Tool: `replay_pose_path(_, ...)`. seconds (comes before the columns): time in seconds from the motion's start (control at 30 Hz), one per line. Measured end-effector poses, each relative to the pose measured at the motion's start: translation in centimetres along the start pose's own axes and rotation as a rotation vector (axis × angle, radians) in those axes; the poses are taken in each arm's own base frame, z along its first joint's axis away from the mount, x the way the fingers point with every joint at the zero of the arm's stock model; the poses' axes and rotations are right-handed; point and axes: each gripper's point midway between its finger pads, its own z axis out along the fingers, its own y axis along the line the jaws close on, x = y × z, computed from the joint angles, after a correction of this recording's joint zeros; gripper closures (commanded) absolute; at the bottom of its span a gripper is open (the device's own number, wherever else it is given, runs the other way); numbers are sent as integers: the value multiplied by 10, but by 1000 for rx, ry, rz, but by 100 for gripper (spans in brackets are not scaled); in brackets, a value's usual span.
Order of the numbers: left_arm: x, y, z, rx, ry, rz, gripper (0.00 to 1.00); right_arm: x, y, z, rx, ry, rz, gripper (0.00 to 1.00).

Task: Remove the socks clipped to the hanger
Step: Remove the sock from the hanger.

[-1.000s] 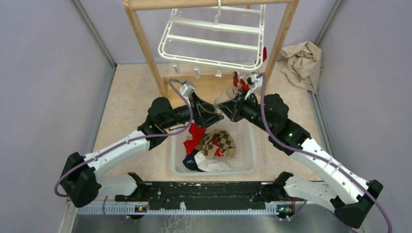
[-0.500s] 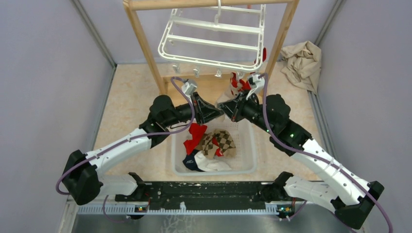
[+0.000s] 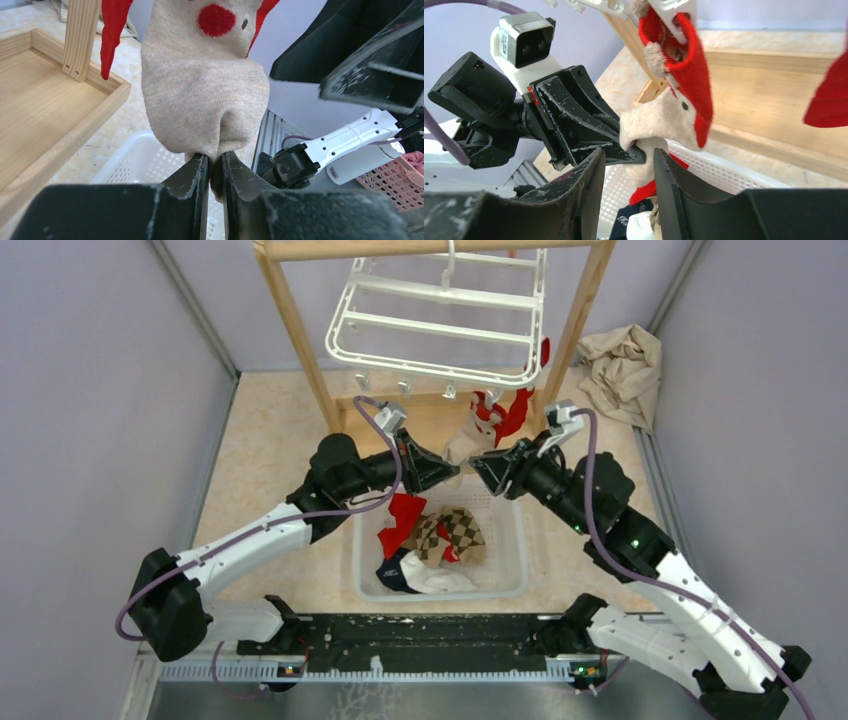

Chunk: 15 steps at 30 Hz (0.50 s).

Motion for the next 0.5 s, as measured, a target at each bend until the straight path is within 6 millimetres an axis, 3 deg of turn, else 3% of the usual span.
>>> replay_pose_path(0.1, 1, 1, 0, -2, 5, -3, 77, -8, -5, -15, 26, -41, -19, 51)
replay_pose_path(0.17, 2, 1, 0, -3, 7, -4, 77, -10, -10, -23, 46, -59, -29, 24)
replay_pose_path(0.23, 2, 1, -1, -4, 9, -5, 77, -10, -14, -29, 56, -71, -31, 13)
replay_pose_path(0.4, 2, 1, -1, -4, 10, -5, 77, 4, -26, -30, 89, -55, -47, 2)
replay_pose_path(0.5, 3, 1, -1, -7, 15, -8, 77, 18, -35, -29, 113, -23, -49, 1)
